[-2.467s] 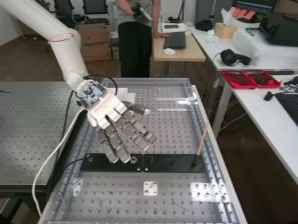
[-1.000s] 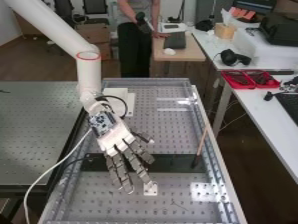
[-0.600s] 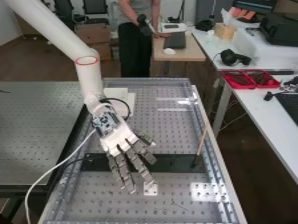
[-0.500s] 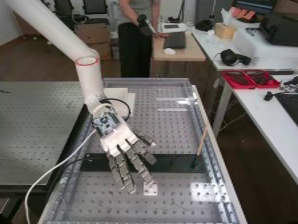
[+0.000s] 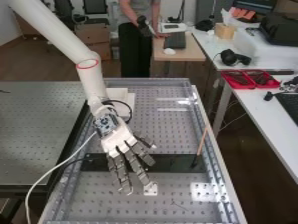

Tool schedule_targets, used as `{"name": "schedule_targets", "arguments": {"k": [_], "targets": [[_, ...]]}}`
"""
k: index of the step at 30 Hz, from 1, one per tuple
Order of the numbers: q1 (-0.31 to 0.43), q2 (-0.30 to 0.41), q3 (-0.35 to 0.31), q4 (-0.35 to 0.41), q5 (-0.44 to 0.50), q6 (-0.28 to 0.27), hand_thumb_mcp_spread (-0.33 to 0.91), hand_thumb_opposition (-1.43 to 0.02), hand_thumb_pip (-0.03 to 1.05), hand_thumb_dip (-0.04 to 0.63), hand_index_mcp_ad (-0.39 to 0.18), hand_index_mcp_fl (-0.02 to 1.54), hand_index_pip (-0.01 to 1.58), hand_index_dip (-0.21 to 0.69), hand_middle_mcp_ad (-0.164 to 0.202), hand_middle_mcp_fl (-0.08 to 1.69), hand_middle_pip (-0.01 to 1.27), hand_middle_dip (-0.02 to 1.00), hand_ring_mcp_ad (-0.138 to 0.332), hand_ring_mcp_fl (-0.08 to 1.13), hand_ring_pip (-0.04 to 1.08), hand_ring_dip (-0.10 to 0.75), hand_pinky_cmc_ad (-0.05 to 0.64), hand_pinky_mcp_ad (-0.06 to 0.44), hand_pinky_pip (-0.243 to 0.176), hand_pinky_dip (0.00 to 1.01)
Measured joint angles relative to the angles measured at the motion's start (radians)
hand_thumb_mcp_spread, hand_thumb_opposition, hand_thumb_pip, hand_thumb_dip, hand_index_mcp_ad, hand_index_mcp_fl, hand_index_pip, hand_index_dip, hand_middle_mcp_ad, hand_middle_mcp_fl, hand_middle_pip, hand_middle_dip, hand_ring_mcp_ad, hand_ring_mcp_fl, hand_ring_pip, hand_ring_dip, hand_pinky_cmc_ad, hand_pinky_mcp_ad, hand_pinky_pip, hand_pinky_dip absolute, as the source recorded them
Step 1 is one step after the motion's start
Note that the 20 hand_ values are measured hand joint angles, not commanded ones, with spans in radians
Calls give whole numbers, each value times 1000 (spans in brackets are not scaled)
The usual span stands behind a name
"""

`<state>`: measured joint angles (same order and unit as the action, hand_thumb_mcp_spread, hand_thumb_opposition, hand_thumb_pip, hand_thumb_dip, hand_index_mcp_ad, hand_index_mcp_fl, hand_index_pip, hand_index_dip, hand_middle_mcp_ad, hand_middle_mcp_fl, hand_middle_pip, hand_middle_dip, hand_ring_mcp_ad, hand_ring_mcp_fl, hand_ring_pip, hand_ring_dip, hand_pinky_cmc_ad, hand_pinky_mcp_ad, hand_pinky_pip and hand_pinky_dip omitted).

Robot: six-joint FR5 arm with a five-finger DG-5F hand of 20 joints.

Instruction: Grab the pcb board and place it in the clear container

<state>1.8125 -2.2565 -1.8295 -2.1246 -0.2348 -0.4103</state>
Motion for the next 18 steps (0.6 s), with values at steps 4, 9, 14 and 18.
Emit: {"name": "schedule_targets", "arguments": {"k": [4, 9, 14, 18], "targets": [[2, -1, -2, -3, 5, 6, 557, -757, 325, 182, -75, 307, 1229, 202, 24, 30, 127, 155, 183, 0, 93, 31, 216, 152, -75, 190], [2, -3, -5, -3, 5, 7, 557, -757, 326, 185, -75, 304, 1229, 202, 24, 40, 127, 155, 183, 0, 89, 37, 216, 138, -75, 190], [2, -5, -9, 11, 1, -8, 557, -757, 326, 182, -75, 304, 1229, 202, 28, 40, 127, 155, 180, 16, 87, 37, 213, 138, -75, 188], [-1, -6, -16, 35, -4, -34, 572, -757, 323, 182, -75, 307, 1230, 202, 28, 40, 127, 155, 180, 16, 87, 37, 211, 138, -75, 188]]}}
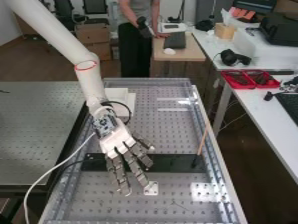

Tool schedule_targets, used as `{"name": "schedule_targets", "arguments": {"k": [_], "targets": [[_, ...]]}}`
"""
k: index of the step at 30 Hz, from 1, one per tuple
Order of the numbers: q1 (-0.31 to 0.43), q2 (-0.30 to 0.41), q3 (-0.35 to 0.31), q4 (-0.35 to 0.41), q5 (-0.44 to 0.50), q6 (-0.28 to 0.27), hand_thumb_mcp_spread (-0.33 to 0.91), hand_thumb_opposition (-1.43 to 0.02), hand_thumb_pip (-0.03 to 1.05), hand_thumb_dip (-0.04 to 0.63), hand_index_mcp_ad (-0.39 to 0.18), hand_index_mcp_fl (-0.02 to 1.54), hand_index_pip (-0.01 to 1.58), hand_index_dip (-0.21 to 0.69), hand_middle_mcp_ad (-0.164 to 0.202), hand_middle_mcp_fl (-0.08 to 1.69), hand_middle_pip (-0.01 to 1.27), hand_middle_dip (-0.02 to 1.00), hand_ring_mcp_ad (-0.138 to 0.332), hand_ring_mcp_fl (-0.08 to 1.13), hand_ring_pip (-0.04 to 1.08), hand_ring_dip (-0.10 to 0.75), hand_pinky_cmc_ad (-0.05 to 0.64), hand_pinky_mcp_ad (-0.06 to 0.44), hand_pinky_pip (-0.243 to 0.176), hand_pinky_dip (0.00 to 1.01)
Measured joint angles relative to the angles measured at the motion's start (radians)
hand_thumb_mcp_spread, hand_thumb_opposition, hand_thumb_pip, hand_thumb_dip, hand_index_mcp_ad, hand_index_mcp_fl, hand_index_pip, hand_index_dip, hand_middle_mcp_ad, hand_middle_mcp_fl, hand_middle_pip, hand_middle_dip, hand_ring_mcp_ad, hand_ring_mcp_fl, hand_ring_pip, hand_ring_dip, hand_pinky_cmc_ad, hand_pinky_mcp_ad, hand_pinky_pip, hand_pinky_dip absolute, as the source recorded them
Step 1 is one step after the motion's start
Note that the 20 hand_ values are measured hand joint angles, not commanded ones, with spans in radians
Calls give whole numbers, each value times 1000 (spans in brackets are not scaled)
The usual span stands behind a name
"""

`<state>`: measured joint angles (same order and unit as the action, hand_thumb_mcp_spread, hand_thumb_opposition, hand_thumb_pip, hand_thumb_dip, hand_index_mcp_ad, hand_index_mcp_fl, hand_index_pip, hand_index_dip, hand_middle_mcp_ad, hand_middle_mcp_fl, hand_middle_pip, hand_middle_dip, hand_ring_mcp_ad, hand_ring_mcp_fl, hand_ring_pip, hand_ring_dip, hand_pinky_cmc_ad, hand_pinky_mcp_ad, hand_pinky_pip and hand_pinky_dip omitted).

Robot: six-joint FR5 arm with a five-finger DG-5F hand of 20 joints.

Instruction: Grab the pcb board and place it in the clear container

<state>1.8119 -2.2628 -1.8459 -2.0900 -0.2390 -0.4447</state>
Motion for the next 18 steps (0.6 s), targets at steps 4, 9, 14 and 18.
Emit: {"name": "schedule_targets", "arguments": {"k": [4, 9, 14, 18], "targets": [[-5, -3, -4, 6, -13, -11, 572, -759, 323, 182, -75, 290, 1232, 201, 28, 37, 127, 155, 182, 16, 87, 37, 211, 138, -75, 188], [-8, -6, -1, -6, -18, 2, 578, -756, 326, 185, -73, 288, 1232, 202, 28, 37, 127, 155, 182, 16, 87, 37, 225, 138, -75, 188], [-8, 3, -6, 17, -24, -14, 581, -764, 323, 182, -75, 286, 1241, 195, 28, 37, 127, 155, 178, 16, 87, 37, 227, 138, -75, 188], [-9, 15, -9, 18, -29, -20, 581, -764, 323, 182, -77, 286, 1241, 195, 28, 37, 127, 155, 182, 16, 87, 37, 227, 138, -75, 188]]}}
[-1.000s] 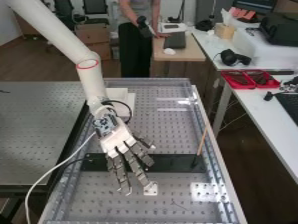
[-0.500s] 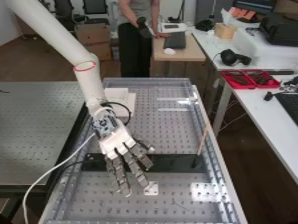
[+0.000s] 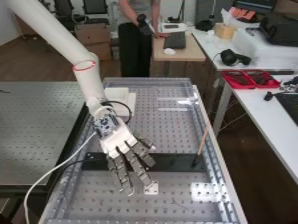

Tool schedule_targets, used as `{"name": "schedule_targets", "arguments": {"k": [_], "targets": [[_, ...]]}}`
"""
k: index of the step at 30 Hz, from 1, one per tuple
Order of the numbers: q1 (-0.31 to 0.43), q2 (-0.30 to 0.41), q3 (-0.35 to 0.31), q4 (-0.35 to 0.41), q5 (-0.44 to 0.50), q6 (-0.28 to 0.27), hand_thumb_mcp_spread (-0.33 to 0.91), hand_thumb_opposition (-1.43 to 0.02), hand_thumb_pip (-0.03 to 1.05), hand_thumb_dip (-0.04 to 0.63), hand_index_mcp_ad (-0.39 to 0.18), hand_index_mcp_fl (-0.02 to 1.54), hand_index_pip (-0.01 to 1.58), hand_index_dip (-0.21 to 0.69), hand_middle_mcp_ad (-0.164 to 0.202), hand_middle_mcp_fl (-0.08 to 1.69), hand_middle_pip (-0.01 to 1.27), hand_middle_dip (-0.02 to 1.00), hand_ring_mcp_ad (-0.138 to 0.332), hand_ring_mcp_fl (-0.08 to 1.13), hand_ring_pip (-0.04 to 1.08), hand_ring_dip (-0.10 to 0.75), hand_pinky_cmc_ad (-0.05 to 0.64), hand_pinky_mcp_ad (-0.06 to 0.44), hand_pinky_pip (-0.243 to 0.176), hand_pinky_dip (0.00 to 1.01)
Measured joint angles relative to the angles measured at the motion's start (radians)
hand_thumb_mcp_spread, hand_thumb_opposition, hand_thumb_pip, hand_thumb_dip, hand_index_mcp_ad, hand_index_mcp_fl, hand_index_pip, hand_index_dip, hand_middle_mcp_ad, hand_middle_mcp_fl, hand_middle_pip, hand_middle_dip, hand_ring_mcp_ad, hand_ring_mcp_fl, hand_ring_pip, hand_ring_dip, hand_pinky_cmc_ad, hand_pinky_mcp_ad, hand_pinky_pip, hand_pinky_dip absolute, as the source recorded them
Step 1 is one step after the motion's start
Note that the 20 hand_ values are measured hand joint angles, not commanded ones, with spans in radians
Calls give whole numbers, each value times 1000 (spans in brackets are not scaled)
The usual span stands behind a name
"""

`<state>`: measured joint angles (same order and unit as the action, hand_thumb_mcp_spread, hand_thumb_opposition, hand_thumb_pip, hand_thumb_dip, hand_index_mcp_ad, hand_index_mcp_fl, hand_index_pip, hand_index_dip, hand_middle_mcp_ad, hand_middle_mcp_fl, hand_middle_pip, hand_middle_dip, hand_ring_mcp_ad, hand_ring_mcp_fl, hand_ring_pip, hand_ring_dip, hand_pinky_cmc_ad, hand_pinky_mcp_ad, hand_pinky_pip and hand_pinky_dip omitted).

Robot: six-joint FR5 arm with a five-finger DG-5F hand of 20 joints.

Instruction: Grab the pcb board and place it in the clear container

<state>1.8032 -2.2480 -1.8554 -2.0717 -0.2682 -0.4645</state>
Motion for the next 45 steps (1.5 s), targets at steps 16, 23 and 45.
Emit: {"name": "schedule_targets", "arguments": {"k": [16, 23, 45], "targets": [[7, 63, -33, 99, -8, -137, 581, -764, 323, 182, -79, 286, 1244, 194, 24, 44, 127, 157, 178, 16, 87, 37, 227, 138, -75, 188], [10, 104, -47, 135, -23, -197, 581, -764, 325, 182, -79, 286, 1241, 192, 24, 44, 127, 157, 178, 16, 87, 37, 227, 138, -61, 188], [13, 201, -111, 370, -84, -444, 581, -764, 321, 192, -79, 309, 1194, 195, 28, 47, 127, 157, 176, 24, 87, 51, 229, 138, -59, 190]]}}
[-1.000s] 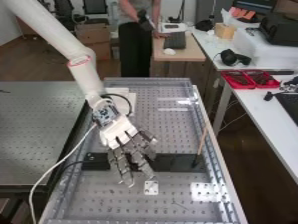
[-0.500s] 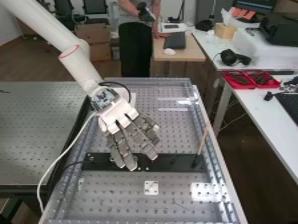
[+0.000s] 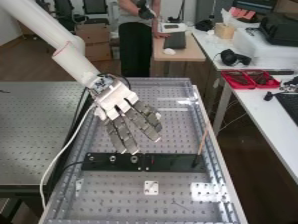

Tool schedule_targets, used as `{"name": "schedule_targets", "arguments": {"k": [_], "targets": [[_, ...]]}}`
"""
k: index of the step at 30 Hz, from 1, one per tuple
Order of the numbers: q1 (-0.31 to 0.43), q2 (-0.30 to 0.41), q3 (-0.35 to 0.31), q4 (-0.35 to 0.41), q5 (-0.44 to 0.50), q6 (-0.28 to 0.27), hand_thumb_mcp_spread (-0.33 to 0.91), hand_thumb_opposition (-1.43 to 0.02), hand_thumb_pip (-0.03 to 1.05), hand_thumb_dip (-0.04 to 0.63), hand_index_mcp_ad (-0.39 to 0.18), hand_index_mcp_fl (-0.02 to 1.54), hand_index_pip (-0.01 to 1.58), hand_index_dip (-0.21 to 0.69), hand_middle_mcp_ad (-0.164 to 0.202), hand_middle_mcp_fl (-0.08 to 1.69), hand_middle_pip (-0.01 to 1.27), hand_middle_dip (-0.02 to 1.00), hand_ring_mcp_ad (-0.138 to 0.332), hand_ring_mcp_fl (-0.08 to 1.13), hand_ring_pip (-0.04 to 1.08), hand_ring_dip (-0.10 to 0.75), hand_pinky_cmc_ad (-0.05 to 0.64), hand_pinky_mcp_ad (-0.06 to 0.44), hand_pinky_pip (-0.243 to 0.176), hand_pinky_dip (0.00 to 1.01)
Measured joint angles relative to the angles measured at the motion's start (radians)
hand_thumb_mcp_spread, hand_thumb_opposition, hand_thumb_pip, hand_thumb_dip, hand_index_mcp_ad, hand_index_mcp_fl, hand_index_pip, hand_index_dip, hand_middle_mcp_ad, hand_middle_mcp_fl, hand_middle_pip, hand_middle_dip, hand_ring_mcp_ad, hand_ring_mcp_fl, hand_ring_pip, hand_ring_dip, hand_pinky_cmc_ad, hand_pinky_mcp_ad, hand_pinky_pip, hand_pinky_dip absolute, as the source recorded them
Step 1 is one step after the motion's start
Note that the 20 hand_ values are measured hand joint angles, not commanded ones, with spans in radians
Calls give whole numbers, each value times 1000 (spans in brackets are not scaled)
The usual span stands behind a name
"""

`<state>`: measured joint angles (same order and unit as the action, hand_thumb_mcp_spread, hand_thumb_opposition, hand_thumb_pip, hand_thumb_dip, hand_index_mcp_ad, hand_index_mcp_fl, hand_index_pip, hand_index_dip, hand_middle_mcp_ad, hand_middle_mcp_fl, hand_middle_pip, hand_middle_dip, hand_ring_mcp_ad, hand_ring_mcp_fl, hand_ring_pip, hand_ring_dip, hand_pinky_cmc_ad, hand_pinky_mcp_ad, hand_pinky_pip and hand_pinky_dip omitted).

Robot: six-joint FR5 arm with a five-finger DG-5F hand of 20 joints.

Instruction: Grab the pcb board and place it in the clear container

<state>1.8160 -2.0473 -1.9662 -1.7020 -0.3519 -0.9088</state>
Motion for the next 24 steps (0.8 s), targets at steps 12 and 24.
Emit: {"name": "schedule_targets", "arguments": {"k": [12, 24], "targets": [[-1, -15, 17, -46, 8, 48, 581, -763, 318, 188, -87, 340, 1182, 195, 28, 75, 127, 157, 176, 33, 87, 51, 239, 138, -61, 190], [0, -82, 90, -241, 48, 201, 581, -763, 316, 188, -87, 339, 1171, 197, 28, 72, 127, 157, 176, 33, 87, 51, 243, 138, -61, 190]]}}
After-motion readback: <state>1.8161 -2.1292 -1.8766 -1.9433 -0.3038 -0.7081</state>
